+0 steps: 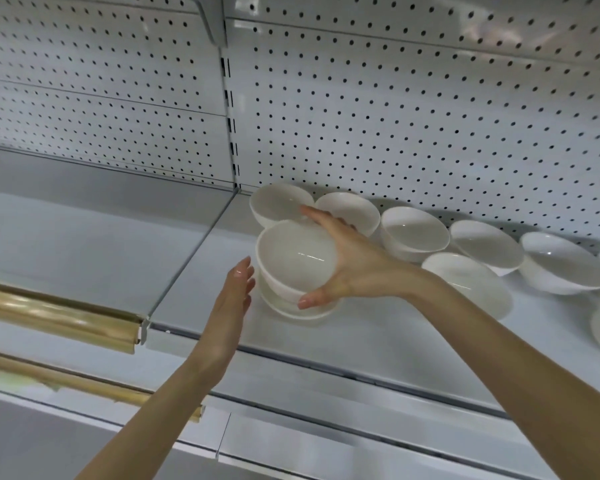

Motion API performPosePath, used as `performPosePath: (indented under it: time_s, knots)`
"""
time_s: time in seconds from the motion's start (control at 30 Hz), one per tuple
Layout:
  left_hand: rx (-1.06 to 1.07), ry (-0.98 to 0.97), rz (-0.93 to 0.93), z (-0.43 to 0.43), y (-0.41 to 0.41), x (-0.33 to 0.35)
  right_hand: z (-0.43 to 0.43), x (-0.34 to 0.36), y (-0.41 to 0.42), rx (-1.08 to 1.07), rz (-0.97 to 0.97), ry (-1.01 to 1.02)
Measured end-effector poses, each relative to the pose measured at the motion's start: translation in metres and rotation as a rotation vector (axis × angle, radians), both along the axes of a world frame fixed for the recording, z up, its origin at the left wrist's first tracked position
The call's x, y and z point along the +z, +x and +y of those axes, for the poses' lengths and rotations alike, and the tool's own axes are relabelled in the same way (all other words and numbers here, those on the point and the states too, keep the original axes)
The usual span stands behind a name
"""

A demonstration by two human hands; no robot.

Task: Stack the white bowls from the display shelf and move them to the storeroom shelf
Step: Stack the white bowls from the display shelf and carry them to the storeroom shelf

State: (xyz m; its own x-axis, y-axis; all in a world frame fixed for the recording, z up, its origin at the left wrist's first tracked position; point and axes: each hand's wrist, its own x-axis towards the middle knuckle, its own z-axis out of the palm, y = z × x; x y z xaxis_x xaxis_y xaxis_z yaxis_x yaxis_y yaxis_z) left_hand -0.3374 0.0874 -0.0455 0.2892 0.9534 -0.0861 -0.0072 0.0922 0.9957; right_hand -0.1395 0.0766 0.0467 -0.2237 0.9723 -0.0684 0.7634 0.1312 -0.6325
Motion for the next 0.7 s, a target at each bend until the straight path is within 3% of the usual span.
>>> performPosePath:
  time_s: [0.17, 0.43, 0.7]
  knots:
    - [0.001, 0.037, -0.05, 0.003, 0.005, 0.012, 0.006, -0.011, -0.001, -0.008, -0.069, -0.036]
    - [0.061, 0.046, 0.048, 0.003, 0.019, 0.005, 0.007, -0.021, 0.001, -0.006, -0.088, -0.039]
    - [0.026, -0.002, -0.089, 0.007, 0.029, 0.005, 0.01, -0.031, -0.003, 0.01, -0.086, -0.05]
